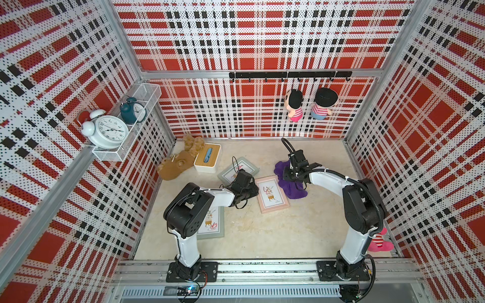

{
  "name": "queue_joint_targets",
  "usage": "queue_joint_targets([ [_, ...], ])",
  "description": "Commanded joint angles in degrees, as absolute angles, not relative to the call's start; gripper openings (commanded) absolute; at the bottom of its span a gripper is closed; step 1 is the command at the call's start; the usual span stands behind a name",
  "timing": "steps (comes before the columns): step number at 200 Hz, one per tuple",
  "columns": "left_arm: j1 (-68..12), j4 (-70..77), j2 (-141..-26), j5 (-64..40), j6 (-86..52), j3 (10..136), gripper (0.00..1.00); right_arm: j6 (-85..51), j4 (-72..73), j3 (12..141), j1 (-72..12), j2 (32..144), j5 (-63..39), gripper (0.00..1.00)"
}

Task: Wipe the picture frame with a cloth
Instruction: Wipe the dirt from the picture frame.

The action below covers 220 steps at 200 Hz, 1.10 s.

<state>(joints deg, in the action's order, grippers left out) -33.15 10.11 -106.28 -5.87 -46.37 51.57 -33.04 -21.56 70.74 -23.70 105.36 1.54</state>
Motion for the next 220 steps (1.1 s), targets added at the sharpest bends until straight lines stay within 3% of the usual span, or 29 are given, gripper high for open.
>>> queue_joint_targets([
  [1,-33.47,11.25,-108.55,-7.96,-44.59,53.22,0.30,-32.58,-23.12,66.81,-23.65,104.19,-0.16,0.00],
  [75,-38.33,9.57,-108.01,-7.79,-43.90,50.20,0.23,-37.91,-22.00,48.44,-29.00,93.67,-1.76,0.00],
  [96,-39.44,9.45,-107.41,-6.91,-44.59,49.16,0.23,-38.46,-21.73,45.92,-28.95,90.30,2.28,0.00],
  [125,-39.73,9.12,-107.49,-6.00,-45.26,48.35,0.23,-34.27,-28.55,55.44,-27.34,90.00,11.45,0.00],
  [153,-39.64,8.06,-107.37,-4.40,-44.80,47.61,0.23,-28.67,-26.56,64.71,-27.30,94.32,15.65,0.00],
  [220,-39.09,8.39,-107.32,-4.11,-46.21,44.59,0.21,-22.37,-20.41,79.59,-30.80,112.55,-0.46,0.00],
])
